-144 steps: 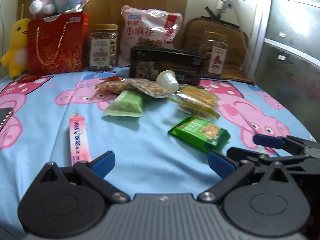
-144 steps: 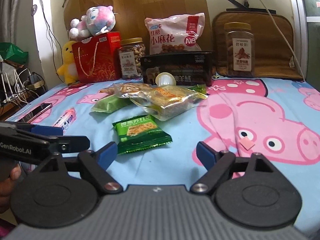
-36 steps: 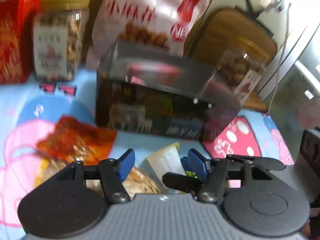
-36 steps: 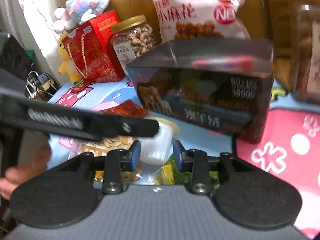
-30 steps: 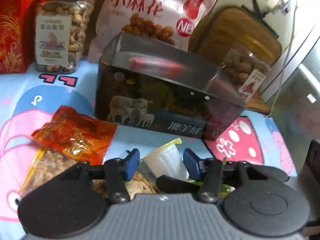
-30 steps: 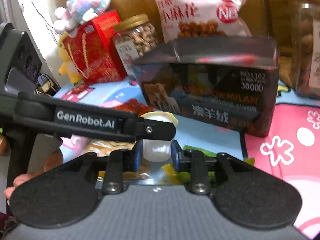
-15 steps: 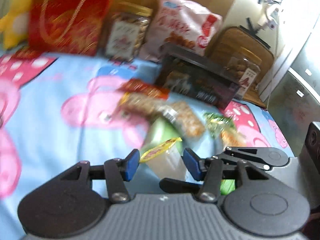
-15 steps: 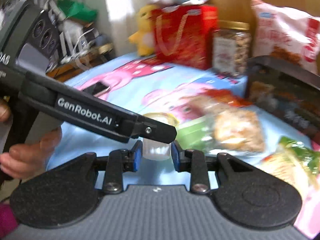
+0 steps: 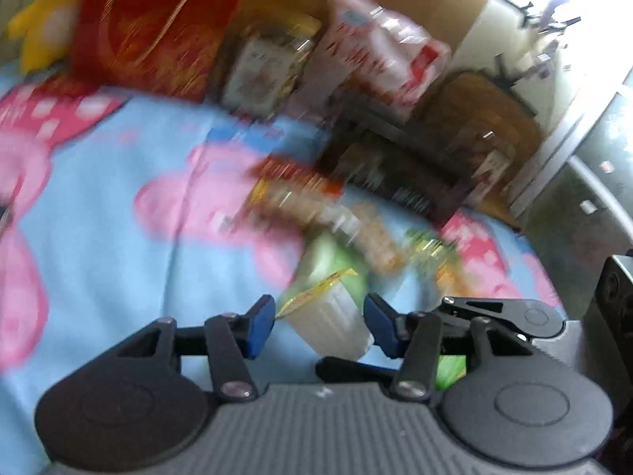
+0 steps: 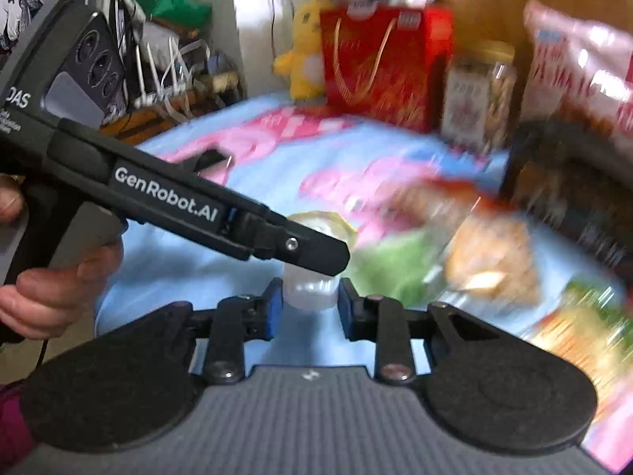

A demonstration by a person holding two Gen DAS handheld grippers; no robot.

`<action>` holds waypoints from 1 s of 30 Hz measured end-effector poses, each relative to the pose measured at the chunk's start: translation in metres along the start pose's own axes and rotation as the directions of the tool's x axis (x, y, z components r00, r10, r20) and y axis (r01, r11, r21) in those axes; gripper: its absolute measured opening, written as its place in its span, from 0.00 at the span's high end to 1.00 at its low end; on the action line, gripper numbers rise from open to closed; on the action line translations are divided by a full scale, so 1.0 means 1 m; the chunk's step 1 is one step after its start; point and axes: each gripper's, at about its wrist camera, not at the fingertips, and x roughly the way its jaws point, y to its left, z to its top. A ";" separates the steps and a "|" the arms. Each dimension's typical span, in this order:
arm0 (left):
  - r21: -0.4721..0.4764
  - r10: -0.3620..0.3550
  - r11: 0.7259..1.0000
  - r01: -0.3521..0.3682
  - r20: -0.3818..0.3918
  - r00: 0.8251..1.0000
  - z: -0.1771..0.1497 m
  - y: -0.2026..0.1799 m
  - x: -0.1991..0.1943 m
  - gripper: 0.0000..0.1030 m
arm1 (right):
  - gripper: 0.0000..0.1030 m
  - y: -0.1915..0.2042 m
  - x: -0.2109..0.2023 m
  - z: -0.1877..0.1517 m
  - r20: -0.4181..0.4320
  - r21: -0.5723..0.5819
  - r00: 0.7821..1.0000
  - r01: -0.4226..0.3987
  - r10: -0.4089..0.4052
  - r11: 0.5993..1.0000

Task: Organize snacks
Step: 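Lower the jelly cup into the tin and open the left gripper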

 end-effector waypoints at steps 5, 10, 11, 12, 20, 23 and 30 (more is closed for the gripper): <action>0.123 -0.056 0.991 0.044 0.096 0.994 0.077 -0.048 0.024 0.51 | 0.68 -0.061 -0.021 0.045 0.117 0.052 0.984 0.126 -0.132 0.991; 0.202 -0.086 0.977 0.065 0.097 0.992 0.144 -0.079 0.103 0.47 | 0.68 -0.142 -0.007 0.064 0.119 0.188 0.954 0.251 -0.276 0.949; 0.200 -0.088 0.977 0.069 0.084 0.993 0.150 -0.082 0.119 0.47 | 0.68 -0.156 -0.002 0.062 0.102 0.205 0.950 0.269 -0.294 0.941; 0.193 -0.084 0.979 0.071 0.059 0.995 0.157 -0.085 0.137 0.47 | 0.68 -0.167 0.003 0.060 0.082 0.222 0.947 0.285 -0.309 0.932; 0.212 -0.049 0.976 0.046 0.011 0.999 0.153 -0.088 0.185 0.28 | 0.62 -0.192 0.006 0.042 0.046 0.291 0.915 0.372 -0.401 0.882; 0.208 -0.082 0.975 0.076 0.021 0.996 0.149 -0.076 0.163 0.28 | 0.62 -0.184 -0.010 0.039 0.088 0.321 0.914 0.351 -0.397 0.880; 0.092 -0.056 0.995 0.049 0.075 0.996 0.136 0.017 0.085 0.26 | 0.62 -0.146 -0.023 0.031 0.084 0.340 0.984 0.121 -0.159 0.933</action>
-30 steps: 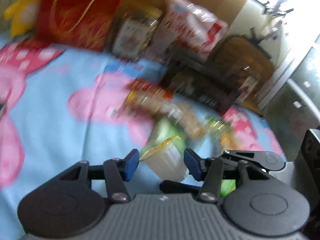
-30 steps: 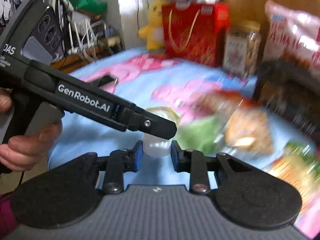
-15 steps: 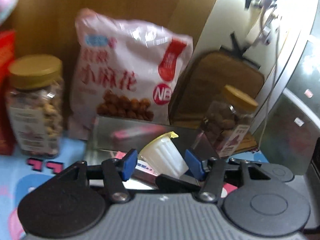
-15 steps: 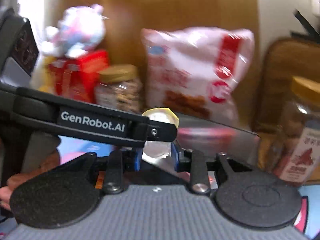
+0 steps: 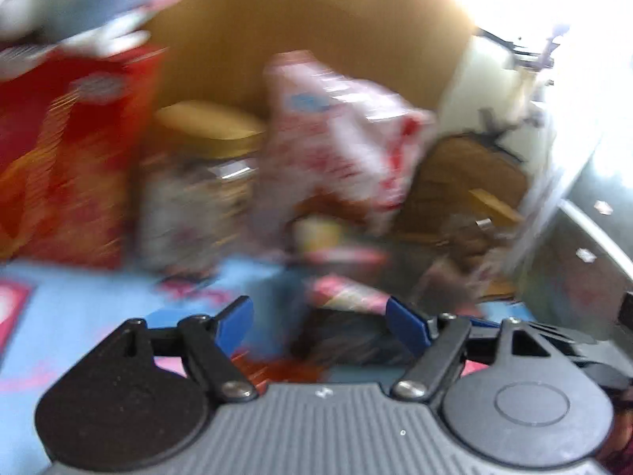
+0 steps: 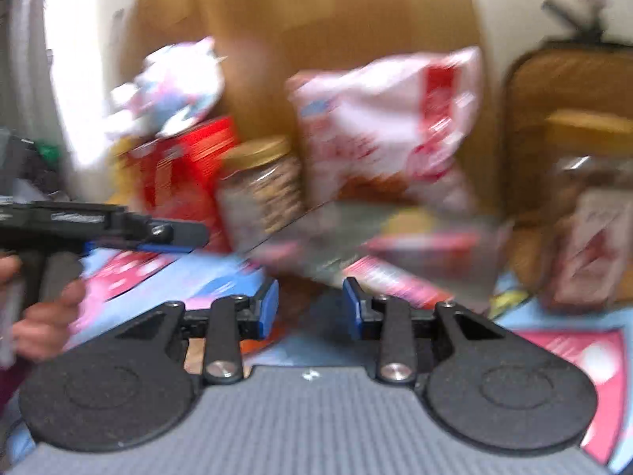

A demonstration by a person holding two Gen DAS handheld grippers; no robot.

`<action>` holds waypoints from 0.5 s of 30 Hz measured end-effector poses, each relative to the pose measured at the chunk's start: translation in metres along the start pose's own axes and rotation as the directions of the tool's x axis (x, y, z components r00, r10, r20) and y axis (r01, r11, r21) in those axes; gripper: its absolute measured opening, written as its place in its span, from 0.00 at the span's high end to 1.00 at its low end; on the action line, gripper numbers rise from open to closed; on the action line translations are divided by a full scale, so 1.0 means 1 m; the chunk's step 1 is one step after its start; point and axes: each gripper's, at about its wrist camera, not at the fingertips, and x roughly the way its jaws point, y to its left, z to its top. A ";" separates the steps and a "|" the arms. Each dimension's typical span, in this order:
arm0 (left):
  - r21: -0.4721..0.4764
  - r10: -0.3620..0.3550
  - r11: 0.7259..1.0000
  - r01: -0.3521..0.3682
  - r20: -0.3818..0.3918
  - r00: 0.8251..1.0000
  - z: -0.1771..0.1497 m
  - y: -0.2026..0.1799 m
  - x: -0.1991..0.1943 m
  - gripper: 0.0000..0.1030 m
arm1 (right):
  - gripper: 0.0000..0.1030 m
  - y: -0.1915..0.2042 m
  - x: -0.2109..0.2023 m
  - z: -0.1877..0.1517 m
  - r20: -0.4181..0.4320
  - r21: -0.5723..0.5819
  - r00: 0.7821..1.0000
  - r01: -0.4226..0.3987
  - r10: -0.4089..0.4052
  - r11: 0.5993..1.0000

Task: Organize snacks
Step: 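Lower the jelly cup into the tin and open the left gripper, then grasp the orange spicy snack packet with the left gripper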

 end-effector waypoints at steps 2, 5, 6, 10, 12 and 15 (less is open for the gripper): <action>-0.056 0.028 0.998 -0.031 -0.043 0.999 -0.012 0.027 -0.006 0.27 | 0.62 0.005 0.022 -0.003 -0.103 0.061 0.992 -0.059 0.065 0.996; -0.154 0.016 0.987 -0.033 -0.115 0.993 -0.029 0.054 -0.003 0.27 | 0.62 0.004 0.053 -0.003 -0.189 0.198 0.975 -0.081 0.119 0.977; -0.180 0.003 0.983 -0.025 -0.124 0.992 -0.031 0.060 0.000 0.27 | 0.62 0.002 0.062 -0.001 -0.201 0.234 0.972 -0.074 0.123 0.969; -0.265 -0.074 0.964 0.034 -0.143 0.987 -0.030 0.070 0.016 0.27 | 0.61 -0.011 0.085 0.002 -0.223 0.338 0.970 -0.012 0.093 0.941; -0.305 -0.128 0.949 0.074 -0.158 0.979 -0.029 0.073 0.029 0.27 | 0.61 -0.018 0.091 0.000 -0.232 0.390 0.967 -0.004 0.103 0.921; -0.324 -0.171 0.940 0.111 -0.162 0.972 -0.028 0.070 0.046 0.28 | 0.62 -0.024 0.101 -0.009 -0.236 0.447 0.963 -0.011 0.129 0.895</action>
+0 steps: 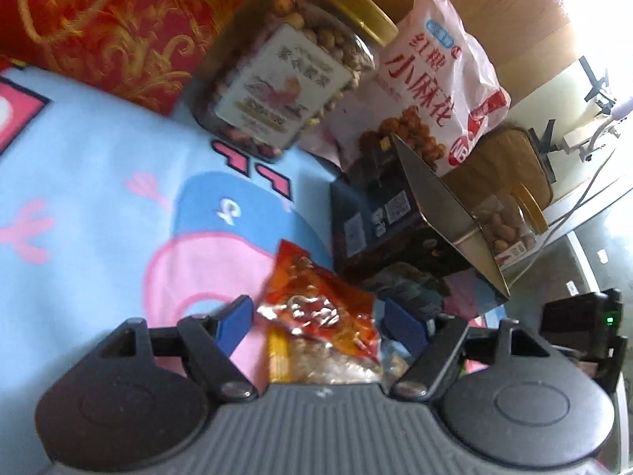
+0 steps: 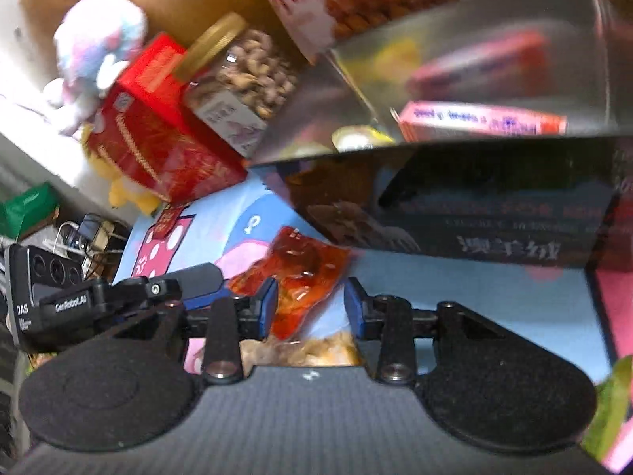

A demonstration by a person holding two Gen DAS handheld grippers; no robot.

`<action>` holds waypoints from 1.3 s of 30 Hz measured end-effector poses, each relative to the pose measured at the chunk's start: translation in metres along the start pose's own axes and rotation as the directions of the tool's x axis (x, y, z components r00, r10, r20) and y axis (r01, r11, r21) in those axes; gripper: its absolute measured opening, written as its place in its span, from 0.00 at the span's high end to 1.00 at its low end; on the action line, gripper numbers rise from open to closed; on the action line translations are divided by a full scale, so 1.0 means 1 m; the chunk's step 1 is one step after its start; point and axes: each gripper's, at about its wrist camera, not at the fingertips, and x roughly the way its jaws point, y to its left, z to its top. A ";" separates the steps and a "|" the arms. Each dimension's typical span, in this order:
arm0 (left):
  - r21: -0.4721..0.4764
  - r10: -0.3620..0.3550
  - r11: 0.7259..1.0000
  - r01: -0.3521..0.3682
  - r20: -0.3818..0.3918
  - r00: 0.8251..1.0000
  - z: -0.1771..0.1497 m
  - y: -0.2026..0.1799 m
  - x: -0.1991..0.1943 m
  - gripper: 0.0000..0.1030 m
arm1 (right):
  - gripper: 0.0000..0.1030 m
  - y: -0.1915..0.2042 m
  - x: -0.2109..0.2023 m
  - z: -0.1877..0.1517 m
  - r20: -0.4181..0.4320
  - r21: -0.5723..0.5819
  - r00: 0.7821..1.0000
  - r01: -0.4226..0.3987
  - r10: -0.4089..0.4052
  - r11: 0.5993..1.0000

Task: Organize snacks
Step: 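Grasp the orange spicy snack packet with the left gripper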

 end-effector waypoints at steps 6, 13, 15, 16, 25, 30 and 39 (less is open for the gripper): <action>-0.046 -0.022 0.999 0.021 -0.039 0.999 -0.007 0.005 0.014 0.85 | 0.97 0.015 0.002 -0.005 0.005 -0.043 1.000 -0.023 0.023 0.999; 0.072 -0.045 0.997 0.039 0.092 0.995 -0.036 -0.017 -0.064 0.85 | 0.97 0.074 -0.033 -0.043 0.029 -0.230 0.993 -0.106 0.115 0.967; 0.079 -0.047 0.996 0.038 0.110 0.993 -0.057 -0.018 -0.087 0.85 | 0.97 0.085 -0.038 -0.062 0.002 -0.267 0.991 -0.126 0.131 0.955; 0.077 -0.043 0.996 0.034 0.112 0.993 -0.066 -0.017 -0.096 0.85 | 0.97 0.090 -0.040 -0.075 -0.019 -0.289 0.991 -0.135 0.136 0.948; 0.024 0.041 0.999 -0.042 0.050 0.998 -0.160 0.001 -0.132 0.85 | 0.98 0.099 -0.046 -0.163 -0.098 -0.429 0.989 -0.143 0.111 0.892; 0.077 0.085 0.993 -0.088 0.042 0.995 -0.182 -0.008 -0.139 0.61 | 0.90 0.097 -0.046 -0.178 -0.082 -0.512 0.994 -0.103 0.071 0.853; 0.140 0.149 0.976 -0.168 0.137 0.979 -0.166 -0.011 -0.167 0.19 | 0.51 0.093 -0.047 -0.186 -0.106 -0.526 0.991 -0.124 0.079 0.842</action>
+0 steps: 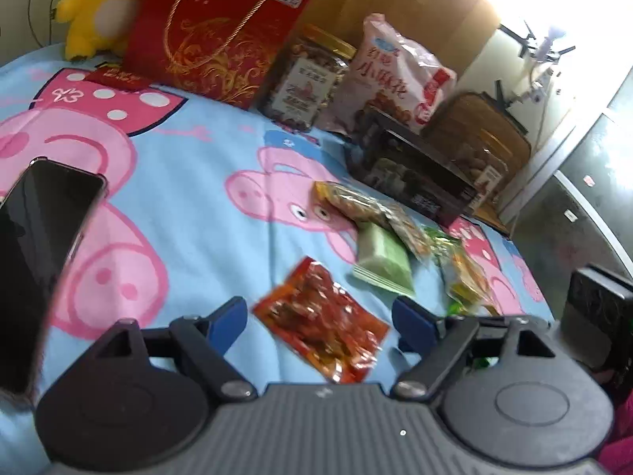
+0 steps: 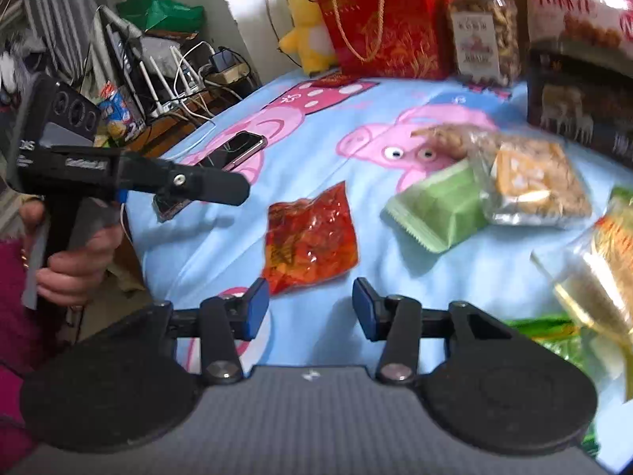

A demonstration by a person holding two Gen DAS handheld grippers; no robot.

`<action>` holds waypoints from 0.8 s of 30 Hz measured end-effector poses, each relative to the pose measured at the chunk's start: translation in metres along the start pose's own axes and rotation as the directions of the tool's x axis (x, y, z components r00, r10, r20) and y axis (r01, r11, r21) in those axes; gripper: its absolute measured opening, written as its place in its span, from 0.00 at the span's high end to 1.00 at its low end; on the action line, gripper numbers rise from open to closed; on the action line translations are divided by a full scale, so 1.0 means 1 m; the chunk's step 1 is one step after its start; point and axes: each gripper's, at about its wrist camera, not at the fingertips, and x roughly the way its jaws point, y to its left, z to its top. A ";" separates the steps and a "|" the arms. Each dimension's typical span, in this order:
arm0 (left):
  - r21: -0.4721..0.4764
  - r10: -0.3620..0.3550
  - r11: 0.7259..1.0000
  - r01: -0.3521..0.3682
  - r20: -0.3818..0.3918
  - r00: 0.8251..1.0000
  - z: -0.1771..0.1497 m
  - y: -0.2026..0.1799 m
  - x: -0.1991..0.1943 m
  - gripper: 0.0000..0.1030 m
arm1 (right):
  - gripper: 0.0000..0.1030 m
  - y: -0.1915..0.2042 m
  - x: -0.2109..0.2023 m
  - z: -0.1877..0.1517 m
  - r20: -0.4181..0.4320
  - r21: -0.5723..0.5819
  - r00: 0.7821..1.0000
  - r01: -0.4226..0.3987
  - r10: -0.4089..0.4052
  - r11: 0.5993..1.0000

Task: Organize snacks
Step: 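Grasp the orange spicy snack packet with the left gripper, then carry the orange packet into the tin and open the left gripper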

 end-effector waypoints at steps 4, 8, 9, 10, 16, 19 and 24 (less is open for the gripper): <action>-0.012 -0.002 1.000 0.001 -0.042 0.999 0.008 0.010 0.021 0.29 | 0.51 -0.011 0.000 0.000 0.005 0.099 0.999 -0.041 0.041 0.994; 0.029 -0.001 1.000 0.002 -0.043 0.999 0.003 0.009 0.029 0.42 | 0.52 -0.017 0.006 0.004 0.027 0.164 0.997 -0.082 0.078 0.983; 0.033 -0.003 0.999 0.004 -0.035 0.999 0.001 0.008 0.029 0.42 | 0.53 -0.017 0.009 0.006 0.031 0.175 0.996 -0.090 0.086 0.980; 0.029 -0.012 1.000 0.013 -0.031 0.999 -0.001 0.009 0.028 0.42 | 0.60 -0.016 0.013 0.008 0.028 0.179 0.996 -0.094 0.090 0.979; -0.002 -0.060 0.998 0.060 -0.007 0.998 -0.015 0.003 0.026 0.52 | 0.95 -0.010 0.025 0.009 0.005 0.157 0.996 -0.087 0.087 0.984; -0.074 -0.122 0.990 0.117 -0.071 0.990 -0.015 0.007 0.034 0.85 | 0.97 -0.011 0.018 0.010 0.015 0.143 0.998 -0.066 0.064 0.988; 0.004 -0.155 0.988 0.155 -0.054 0.987 0.010 -0.022 0.036 0.85 | 0.97 -0.024 -0.018 0.023 0.118 0.139 0.993 -0.042 0.026 0.989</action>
